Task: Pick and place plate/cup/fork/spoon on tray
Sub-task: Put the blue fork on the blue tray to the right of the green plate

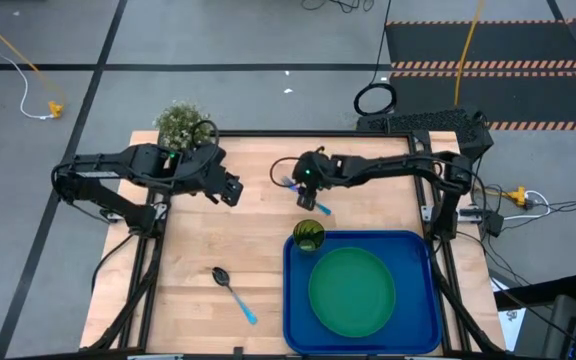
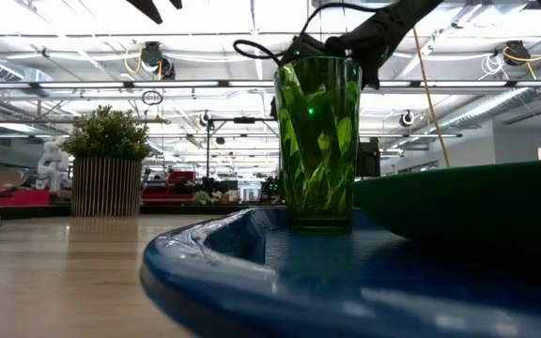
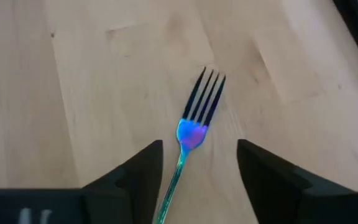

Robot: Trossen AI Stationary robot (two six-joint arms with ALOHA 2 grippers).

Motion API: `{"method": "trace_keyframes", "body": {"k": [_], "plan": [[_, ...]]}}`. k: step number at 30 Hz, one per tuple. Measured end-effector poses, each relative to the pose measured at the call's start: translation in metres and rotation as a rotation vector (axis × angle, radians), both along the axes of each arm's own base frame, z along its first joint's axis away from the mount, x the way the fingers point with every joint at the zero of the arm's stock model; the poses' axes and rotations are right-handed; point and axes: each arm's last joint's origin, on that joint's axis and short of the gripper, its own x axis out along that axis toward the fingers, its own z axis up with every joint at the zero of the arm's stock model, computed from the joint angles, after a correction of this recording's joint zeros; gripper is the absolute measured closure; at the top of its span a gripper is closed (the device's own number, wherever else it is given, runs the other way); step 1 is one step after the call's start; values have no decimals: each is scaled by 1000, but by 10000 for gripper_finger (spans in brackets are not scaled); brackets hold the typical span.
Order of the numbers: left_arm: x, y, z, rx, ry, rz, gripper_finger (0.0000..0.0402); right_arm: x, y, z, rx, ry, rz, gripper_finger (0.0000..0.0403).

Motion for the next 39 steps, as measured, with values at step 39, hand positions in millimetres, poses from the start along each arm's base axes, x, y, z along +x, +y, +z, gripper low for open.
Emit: {"method": "trace_keyframes", "body": {"k": [39], "plan": [[0, 5, 0, 6, 3, 17, 179, -25, 11, -51, 102, -167, -200, 167]]}}
